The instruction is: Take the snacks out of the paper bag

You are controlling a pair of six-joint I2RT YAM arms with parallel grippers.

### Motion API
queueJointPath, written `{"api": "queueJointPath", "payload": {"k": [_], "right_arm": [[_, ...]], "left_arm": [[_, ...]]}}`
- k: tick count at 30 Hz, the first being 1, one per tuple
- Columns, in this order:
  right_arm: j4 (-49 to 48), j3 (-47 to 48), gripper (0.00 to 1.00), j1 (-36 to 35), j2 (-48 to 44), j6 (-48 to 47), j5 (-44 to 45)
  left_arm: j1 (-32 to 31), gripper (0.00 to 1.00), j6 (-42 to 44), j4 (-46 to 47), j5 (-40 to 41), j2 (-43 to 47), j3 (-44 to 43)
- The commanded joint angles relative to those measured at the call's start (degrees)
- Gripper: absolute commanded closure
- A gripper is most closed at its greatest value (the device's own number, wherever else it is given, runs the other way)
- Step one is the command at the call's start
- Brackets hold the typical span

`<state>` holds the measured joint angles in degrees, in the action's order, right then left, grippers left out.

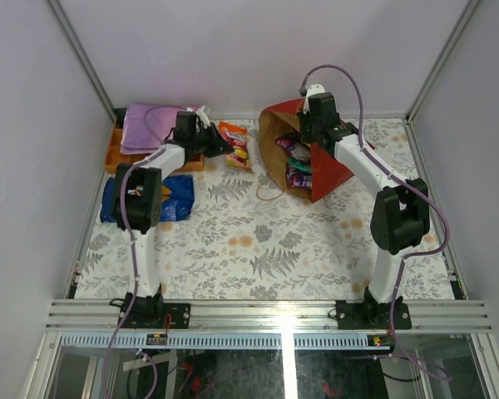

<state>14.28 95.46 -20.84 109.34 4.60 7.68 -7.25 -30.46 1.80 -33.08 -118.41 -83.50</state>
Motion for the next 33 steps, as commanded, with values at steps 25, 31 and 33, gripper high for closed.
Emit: {"api": "queueJointPath", "payload": {"k": [25,31,33], "right_arm": [[-2.59,1.83,1.0,-0.18,-0.87,3.52,-8.73],[-2.5,1.66,1.0,-0.25,-0.74,4.07,-9.76],[-2.38,1.83,1.0,-0.24,-0.42,4.06,-9.8]], "left_arm": [[-12.27,0.29,7.1,-23.5,41.26,-7.58,-24.29],[-12.93,0.3,6.5,-21.56,47.98,-11.84,-24.32],[-12.93,0.29,6.71,-22.55,49.53,-13.64,-26.07]]}}
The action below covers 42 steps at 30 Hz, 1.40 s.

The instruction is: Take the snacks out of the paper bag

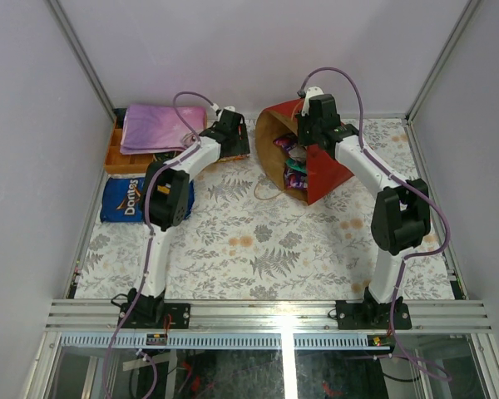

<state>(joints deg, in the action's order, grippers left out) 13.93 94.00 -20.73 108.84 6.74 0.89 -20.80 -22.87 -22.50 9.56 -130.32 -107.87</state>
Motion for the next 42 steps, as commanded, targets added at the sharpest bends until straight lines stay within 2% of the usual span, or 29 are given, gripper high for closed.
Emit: {"api": "queueJointPath", "payload": {"k": [1,14,24,27,30,35,39,42], "right_arm": [[-1.88,3.51,1.0,-0.28,0.33,2.02,-3.01],[-0.69,5.21,1.0,-0.32,1.62,2.38,-3.71],[-0.64,5.47,1.0,-0.34,1.36,2.42,-4.85],[-0.35,5.74,1.0,-0.36,0.98,2.41,-5.34],[-0.29,5.82,1.0,-0.36,0.35,2.21,-5.46],[0.01,6.26,1.0,-0.36,-0.19,1.83,-5.04],[-0.33,5.41,1.0,-0.34,-1.17,1.99,-4.69],[-0.78,4.7,1.0,-0.33,-1.88,2.58,-4.98]], "left_arm": [[0.64,0.29,-0.68,0.92,7.29,-2.91,-3.16],[4.97,0.27,-1.5,-6.21,3.92,-12.88,-12.27],[9.22,0.28,-2.21,-9.01,5.95,-10.82,-11.46],[8.76,0.27,-1.82,-5.37,5.42,-3.68,-6.37],[5.93,0.2,-1.6,3.04,4.53,7.39,3.99],[-1.83,0.13,-8.79,15.93,-5.72,23.36,21.87],[-8.69,0.14,-13.76,20.99,-10.44,24.75,26.3],[-11.55,0.2,-15.32,22.93,-13.2,20.57,24.26]]}}
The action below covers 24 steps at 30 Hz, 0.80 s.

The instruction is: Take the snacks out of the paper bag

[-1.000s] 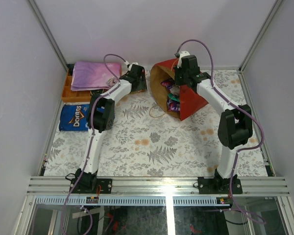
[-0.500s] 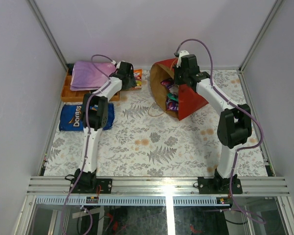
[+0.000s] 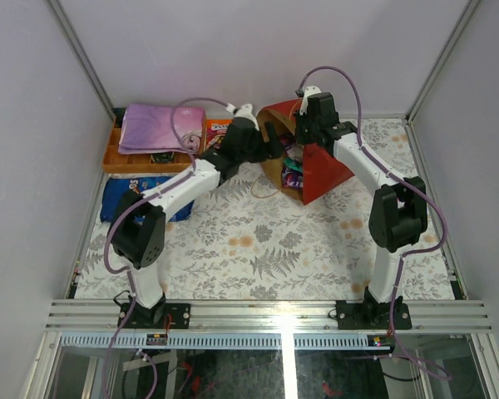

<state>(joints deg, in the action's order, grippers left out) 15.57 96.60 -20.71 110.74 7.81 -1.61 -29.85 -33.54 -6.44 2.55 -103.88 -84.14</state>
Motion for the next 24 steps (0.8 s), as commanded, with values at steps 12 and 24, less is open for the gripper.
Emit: {"api": "queueJointPath", "payload": {"k": [12,24], "right_arm": [[-4.05,-2.5,1.0,-0.37,-6.94,2.54,-3.35],[-4.5,-4.61,1.0,-0.3,-6.87,2.48,-3.95]], "left_arm": [[-3.5,0.31,-10.9,6.75,-9.06,-22.57,-12.48],[-3.38,0.6,-10.91,7.39,-11.35,-30.34,-19.93]]}}
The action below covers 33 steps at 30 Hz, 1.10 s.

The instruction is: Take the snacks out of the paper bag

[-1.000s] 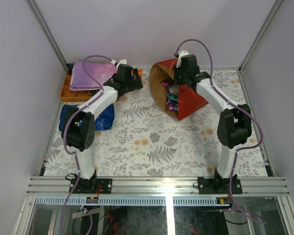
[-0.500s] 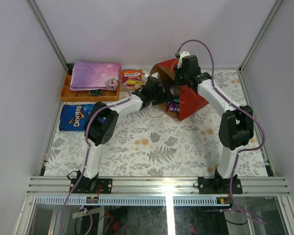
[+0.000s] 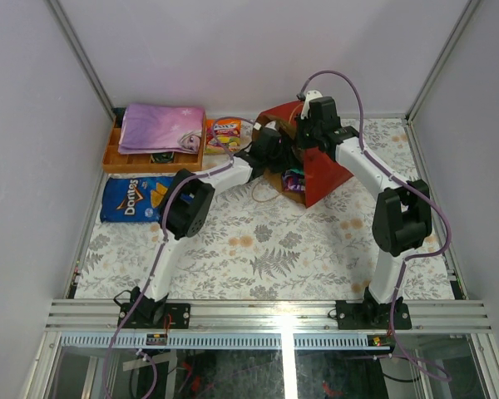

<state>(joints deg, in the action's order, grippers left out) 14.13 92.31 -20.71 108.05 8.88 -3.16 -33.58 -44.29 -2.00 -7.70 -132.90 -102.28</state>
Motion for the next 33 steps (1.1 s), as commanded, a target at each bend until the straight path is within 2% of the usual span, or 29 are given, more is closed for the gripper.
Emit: {"api": "queueJointPath", "payload": {"k": [1,4,5,9,13,16,22,26,30,33], "right_arm": [[-3.03,-0.22,1.0,-0.37,-4.22,1.4,-2.38],[-3.42,-0.18,1.0,-0.31,-4.32,1.18,-2.14],[-3.79,-0.13,1.0,-0.33,-4.41,1.21,-2.12],[-4.84,0.98,1.0,-0.38,-3.35,1.47,-3.14],[-3.51,5.35,1.0,-0.36,-1.46,1.1,-3.21],[-4.1,5.77,1.0,-0.33,-1.49,1.38,-2.5],[-3.57,7.88,1.0,-0.3,-1.11,1.34,-1.9],[-3.19,7.99,1.0,-0.28,-1.76,0.31,-1.06],[-3.48,7.63,1.0,-0.26,-2.04,0.06,-1.05],[-3.57,7.62,1.0,-0.34,-1.67,0.09,-1.66]], "left_arm": [[0.36,0.67,-0.01,3.1,-1.06,-1.04,-1.42],[0.36,0.98,0.25,4.15,-0.92,1.37,0.83],[0.37,1.0,0.57,4.33,-1.0,2.38,1.55],[0.32,1.0,2.08,5.99,-1.29,8.67,7.71],[0.62,1.0,5.14,7.12,0.59,18.85,16.14],[2.19,1.0,7.12,6.68,-1.02,27.31,21.66],[7.51,1.0,7.08,6.31,-10.25,43.18,31.52],[10.59,1.0,8.64,2.19,-13.97,51.99,36.82],[14.85,1.0,9.38,1.86,-16.44,57.9,45.21],[20.28,1.0,6.55,6.09,-25.73,57.54,52.19]]}}
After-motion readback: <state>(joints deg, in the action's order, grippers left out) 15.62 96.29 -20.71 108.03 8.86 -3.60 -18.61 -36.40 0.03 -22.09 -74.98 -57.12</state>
